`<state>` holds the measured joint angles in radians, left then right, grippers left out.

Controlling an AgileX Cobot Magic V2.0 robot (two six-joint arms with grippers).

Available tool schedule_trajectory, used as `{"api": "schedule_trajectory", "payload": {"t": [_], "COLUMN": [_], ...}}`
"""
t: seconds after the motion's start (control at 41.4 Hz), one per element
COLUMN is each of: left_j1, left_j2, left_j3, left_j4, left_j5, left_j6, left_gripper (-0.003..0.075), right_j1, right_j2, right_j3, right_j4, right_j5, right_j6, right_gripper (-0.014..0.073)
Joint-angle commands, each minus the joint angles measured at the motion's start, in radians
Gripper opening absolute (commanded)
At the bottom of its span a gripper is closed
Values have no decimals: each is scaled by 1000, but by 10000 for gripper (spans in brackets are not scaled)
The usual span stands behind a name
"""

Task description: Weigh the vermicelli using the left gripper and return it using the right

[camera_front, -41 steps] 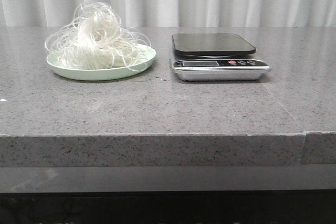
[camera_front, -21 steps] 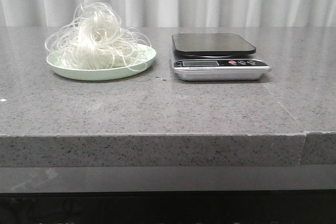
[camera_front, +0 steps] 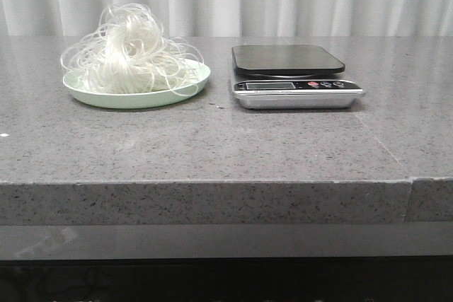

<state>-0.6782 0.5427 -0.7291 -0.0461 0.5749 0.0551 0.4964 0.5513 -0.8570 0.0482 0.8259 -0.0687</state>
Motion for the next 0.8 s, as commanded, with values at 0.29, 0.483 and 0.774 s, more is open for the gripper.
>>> {"api": "schedule_trajectory", "payload": {"t": [0.29,0.483,0.774], "left_j1": [140,341,586], "left_j2": [-71,-253,-535], "left_j3": [84,333,706], "left_j4": [94,143,122], "left_j5": [-152,-354,-667], "left_j6": [-1,-1,-1], "left_gripper": [146,146,146], "right_j1": [-6,-6,-6], "right_j2": [3,3,3], "right_j3": [-21,-21,-21], "right_j4": [-9,-9,-9], "right_j5": [-66,-66,-66], "right_j6": [0,0,0], "right_gripper": [142,142,142]}}
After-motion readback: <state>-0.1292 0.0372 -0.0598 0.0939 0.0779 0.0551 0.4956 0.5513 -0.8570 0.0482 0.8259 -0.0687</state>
